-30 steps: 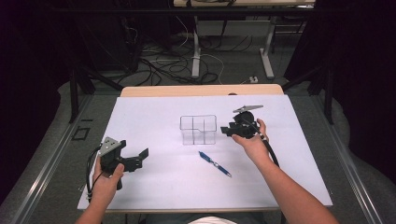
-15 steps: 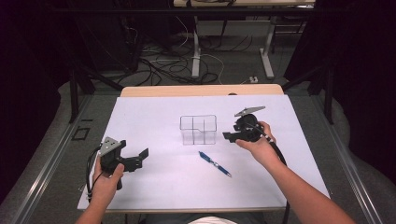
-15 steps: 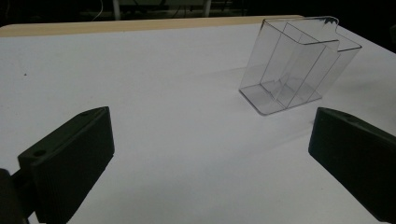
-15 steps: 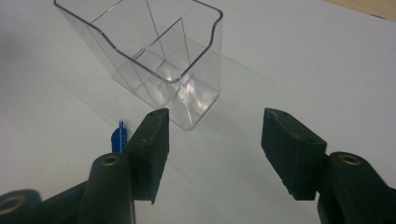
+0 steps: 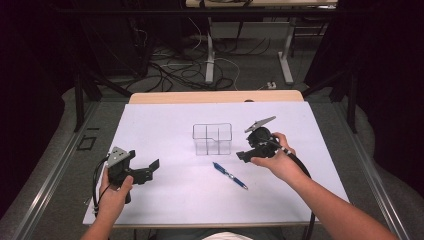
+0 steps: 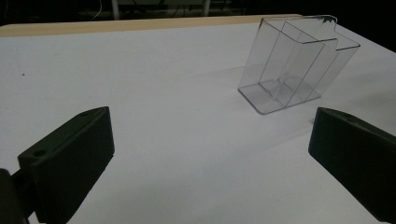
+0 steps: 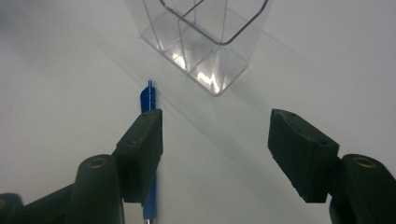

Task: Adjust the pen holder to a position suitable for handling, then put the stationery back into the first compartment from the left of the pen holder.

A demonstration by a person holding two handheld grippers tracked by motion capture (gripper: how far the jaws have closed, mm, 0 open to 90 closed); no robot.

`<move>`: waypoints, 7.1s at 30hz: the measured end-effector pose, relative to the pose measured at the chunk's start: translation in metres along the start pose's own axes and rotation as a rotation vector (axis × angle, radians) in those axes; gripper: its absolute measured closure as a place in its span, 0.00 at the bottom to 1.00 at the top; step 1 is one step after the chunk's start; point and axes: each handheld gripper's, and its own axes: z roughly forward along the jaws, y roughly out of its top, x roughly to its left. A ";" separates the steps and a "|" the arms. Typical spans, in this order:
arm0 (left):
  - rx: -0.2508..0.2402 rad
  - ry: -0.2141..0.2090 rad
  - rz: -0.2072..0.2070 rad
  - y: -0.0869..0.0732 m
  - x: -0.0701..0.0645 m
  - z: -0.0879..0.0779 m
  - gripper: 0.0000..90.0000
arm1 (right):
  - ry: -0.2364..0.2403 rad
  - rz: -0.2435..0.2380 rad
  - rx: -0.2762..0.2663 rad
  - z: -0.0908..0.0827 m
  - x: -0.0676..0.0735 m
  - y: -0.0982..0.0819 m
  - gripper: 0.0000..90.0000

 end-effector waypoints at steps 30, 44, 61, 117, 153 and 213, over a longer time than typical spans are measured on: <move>-0.003 -0.002 0.004 0.000 0.000 0.000 0.00 | 0.053 0.080 0.156 0.019 0.023 -0.007 0.37; 0.000 0.000 0.006 0.000 -0.001 0.000 0.00 | 0.028 0.087 0.190 0.025 0.023 -0.024 0.51; 0.004 -0.002 0.014 0.000 -0.001 0.001 0.00 | 0.043 0.032 0.264 0.044 0.035 -0.031 0.70; 0.011 -0.003 0.019 -0.001 0.000 0.001 0.00 | 0.032 -0.070 0.354 0.056 0.049 -0.032 0.89; 0.020 -0.004 0.021 -0.002 -0.002 0.001 0.00 | -0.143 -0.423 0.104 0.016 0.077 -0.020 0.89; 0.206 -0.183 0.379 0.062 -0.072 0.016 0.27 | -0.693 -1.567 0.026 -0.011 0.121 -0.027 0.89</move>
